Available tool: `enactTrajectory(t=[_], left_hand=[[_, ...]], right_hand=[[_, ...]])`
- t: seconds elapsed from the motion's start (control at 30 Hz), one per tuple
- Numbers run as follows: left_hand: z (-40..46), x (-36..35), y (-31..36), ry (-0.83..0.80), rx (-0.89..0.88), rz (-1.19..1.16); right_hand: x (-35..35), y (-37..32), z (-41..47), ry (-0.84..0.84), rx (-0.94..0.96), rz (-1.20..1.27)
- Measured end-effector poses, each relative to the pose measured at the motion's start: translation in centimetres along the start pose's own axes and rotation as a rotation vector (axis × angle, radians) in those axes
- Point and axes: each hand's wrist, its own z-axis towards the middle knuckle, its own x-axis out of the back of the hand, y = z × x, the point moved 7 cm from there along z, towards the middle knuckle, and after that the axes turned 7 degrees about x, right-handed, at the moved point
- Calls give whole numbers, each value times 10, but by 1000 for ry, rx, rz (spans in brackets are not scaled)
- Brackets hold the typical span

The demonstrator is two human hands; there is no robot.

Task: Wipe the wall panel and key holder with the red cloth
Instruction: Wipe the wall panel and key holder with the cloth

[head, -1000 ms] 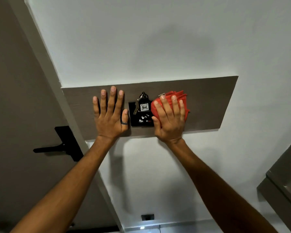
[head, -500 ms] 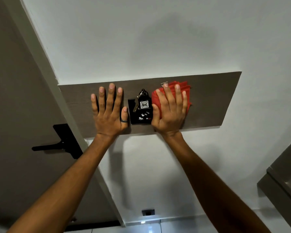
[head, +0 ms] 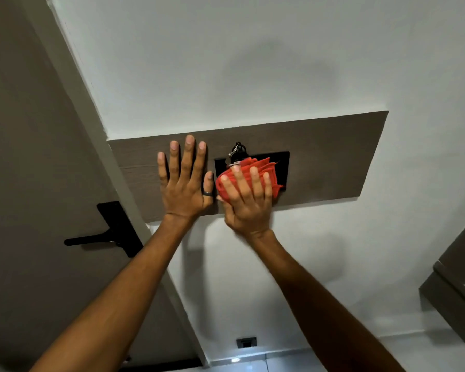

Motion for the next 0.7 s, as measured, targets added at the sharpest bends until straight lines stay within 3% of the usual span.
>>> enactTrajectory(t=[0.07, 0.17, 0.3, 0.4, 0.43, 0.53, 0.57, 0.67, 0.7], left_hand=[[-2, -1, -2, 0, -36, 8], [-1, -2, -6, -3, -52, 23], [-5, -3, -5, -1, -57, 3], [-3, -3, -7, 2, -43, 6], [-2, -2, -7, -4, -37, 3], [-5, -2, -6, -13, -42, -14], [-4, -2, -6, -14, -45, -8], [-1, -2, -6, -7, -36, -12], [-1, 0, -6, -10, -37, -14]], right_hand=[[-7, 5, -6, 25, -21, -56], [-12, -1, -11, 106, -252, -57], [-15, 2, -14, 67, -14, -75], [-11, 8, -15, 139, -359, -41], [-12, 0, -16, 137, -387, -45], [-14, -6, -15, 60, -16, -63], [-13, 2, -15, 56, -1, -58], [-14, 1, -14, 95, -310, -43], [-16, -9, -17, 88, -311, -60]])
